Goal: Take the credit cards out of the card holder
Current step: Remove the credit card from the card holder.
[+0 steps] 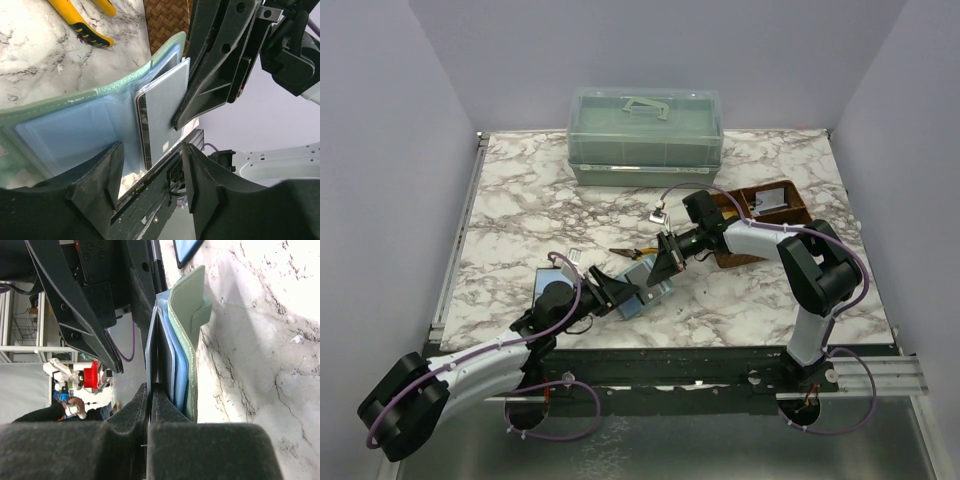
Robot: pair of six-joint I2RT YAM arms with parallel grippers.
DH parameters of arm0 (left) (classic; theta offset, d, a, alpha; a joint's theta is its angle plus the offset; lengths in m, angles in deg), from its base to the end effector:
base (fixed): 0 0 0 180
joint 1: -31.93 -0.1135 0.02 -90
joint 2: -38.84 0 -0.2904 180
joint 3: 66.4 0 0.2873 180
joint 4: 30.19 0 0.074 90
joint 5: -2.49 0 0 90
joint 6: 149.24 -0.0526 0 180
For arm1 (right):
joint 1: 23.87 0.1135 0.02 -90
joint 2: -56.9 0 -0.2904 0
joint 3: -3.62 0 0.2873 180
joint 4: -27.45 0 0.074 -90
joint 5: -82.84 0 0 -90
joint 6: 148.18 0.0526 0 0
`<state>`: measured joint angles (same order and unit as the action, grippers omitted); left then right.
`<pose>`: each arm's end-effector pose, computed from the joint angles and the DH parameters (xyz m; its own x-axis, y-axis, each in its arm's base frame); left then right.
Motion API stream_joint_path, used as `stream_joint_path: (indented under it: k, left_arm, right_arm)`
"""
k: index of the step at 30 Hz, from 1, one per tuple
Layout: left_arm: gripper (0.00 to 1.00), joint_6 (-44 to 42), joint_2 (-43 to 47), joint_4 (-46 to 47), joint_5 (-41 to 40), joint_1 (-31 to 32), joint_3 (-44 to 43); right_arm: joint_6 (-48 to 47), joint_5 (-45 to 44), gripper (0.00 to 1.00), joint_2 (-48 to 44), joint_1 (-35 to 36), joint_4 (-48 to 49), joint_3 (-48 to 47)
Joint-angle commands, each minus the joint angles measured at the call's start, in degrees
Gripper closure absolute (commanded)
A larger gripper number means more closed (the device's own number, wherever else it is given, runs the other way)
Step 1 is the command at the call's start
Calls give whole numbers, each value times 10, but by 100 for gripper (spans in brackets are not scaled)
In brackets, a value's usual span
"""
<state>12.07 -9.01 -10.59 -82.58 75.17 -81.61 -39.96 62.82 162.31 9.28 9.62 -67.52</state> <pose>0.1355 -0.1336 0.1453 -0.7570 -0.5837 -0.2938 0.0826 0.3606 -0.9291 0.3004 0.2552 0.1591 -0.8372 -0.4189 -0.3517 -0.4303 0.1074 0.8963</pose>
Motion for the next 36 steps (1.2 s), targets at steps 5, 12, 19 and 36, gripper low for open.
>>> stream_joint_path:
  k: [5, 12, 19, 36]
  left_arm:
    - [49, -2, 36, 30, 15, 1, -5]
    - [53, 5, 45, 31, 8, 0, 5]
    - [55, 5, 14, 36, -4, 1, 9]
    - [47, -27, -33, 34, -10, 0, -5]
  right_arm:
    - [-11, -2, 100, -15, -3, -11, -4]
    - [-5, 14, 100, -17, -5, -1, -1]
    - [4, 30, 100, -22, -5, 13, 4]
    - [43, 86, 100, -27, -5, 52, 19]
